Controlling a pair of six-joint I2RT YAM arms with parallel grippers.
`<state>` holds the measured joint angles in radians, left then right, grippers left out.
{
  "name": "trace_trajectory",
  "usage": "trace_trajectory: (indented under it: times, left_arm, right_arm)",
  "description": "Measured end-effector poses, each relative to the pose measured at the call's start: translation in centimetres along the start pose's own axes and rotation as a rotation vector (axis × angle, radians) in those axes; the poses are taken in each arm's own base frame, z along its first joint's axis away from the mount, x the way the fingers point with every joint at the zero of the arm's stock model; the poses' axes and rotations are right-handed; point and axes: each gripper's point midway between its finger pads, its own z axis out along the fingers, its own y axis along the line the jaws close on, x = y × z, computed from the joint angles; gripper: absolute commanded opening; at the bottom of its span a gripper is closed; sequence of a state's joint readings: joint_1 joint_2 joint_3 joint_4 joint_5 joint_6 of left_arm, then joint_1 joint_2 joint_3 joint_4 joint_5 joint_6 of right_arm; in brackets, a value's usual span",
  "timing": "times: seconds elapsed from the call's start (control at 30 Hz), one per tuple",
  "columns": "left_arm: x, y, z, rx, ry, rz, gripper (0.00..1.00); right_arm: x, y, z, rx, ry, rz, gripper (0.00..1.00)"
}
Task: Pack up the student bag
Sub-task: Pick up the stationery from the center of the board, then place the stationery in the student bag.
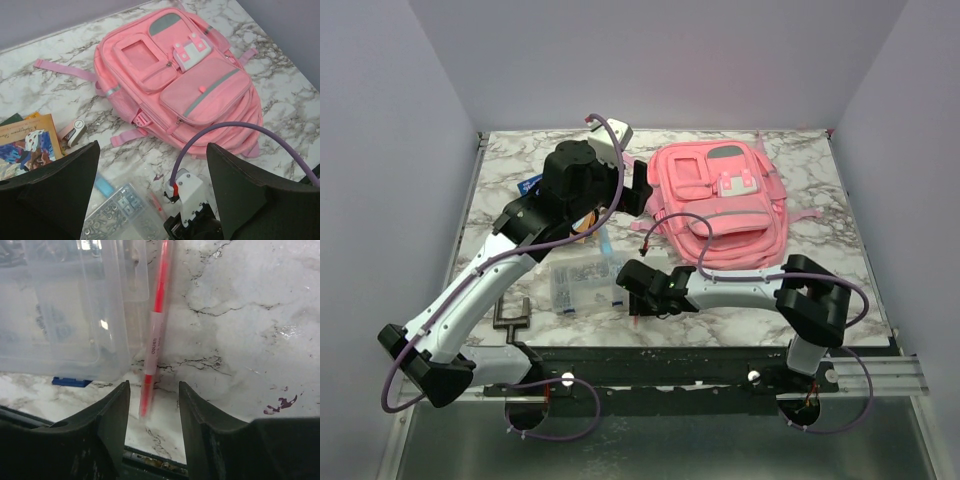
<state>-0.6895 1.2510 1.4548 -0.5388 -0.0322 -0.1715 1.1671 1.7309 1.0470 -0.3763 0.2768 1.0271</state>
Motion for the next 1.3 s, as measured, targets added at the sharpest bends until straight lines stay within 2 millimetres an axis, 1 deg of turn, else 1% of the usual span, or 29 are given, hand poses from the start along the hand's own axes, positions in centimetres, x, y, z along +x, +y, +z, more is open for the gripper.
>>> trace_trajectory:
  times: [0.13, 0.27, 0.43, 0.53, 0.57, 0.63, 0.67, 0.8, 0.87, 0.97, 1.07, 1.2, 1.27, 1.3]
  left_arm:
    - [-0.7, 0.8, -0.7, -0.041, -0.041, -0.003, 0.93]
    - [-0.6, 1.5, -1.2, -0.079, -0.057, -0.003, 0.94]
    - [-0.9, 1.6, -1.4, -0.085, -0.076, -0.005, 0.94]
    - [-1.0, 1.7, -1.5, -0.087, -0.081, -0.005, 0.94]
    - [-1.0, 1.7, -1.5, -0.088, -0.082, -0.005, 0.94]
    - [-1.0, 1.7, -1.5, -0.088, -0.082, -0.005, 0.94]
    - [-1.0, 1.7, -1.5, -0.088, -0.084, -0.005, 0.94]
    - [-1.2, 1.6, -1.5, -0.087, -0.089, -0.006, 0.94]
    - [-1.2, 1.6, -1.4, -0.087, -0.091, -0.006, 0.95]
    - [-1.0, 1.7, -1.3, -0.088, -0.088, -0.006, 0.95]
    - [-0.9, 1.7, -1.1, -0.089, -0.084, -0.005, 0.95]
    - [-0.7, 1.7, -1.0, -0.09, -0.078, -0.005, 0.95]
    - [-0.7, 1.8, -0.9, -0.091, -0.077, -0.005, 0.95]
    - [-0.6, 1.8, -0.9, -0.092, -0.076, -0.005, 0.95]
  right_arm:
    - [0.3, -0.8, 1.1, 0.067, -0.004, -0.012, 0.43]
    - [0.0, -0.9, 1.3, 0.105, -0.017, -0.018, 0.36]
    - [-0.4, -1.0, 1.7, 0.134, -0.035, -0.023, 0.28]
    - [-0.4, -1.2, 1.7, 0.145, -0.037, -0.02, 0.2]
    - [-0.4, -1.4, 1.7, 0.151, -0.039, -0.019, 0.16]
    - [-0.5, -1.7, 1.7, 0.159, -0.046, -0.017, 0.03]
    - [-0.5, -1.8, 1.7, 0.16, -0.051, -0.015, 0.01]
    - [-0.6, -2.1, 1.5, 0.155, -0.067, -0.01, 0.01]
    - [-0.6, -2.8, 1.2, 0.165, -0.078, -0.015, 0.01]
    - [-0.7, -4.1, 0.2, 0.192, -0.087, -0.042, 0.01]
    - [-2.1, -4.2, -1.8, 0.18, -0.127, -0.053, 0.01]
    - [-5.5, -3.0, -6.0, 0.081, -0.217, -0.011, 0.01]
    - [-7.4, -3.1, -8.1, 0.037, -0.261, 0.029, 0.01]
    - [-8.2, -3.5, -9.0, 0.021, -0.28, 0.053, 0.01]
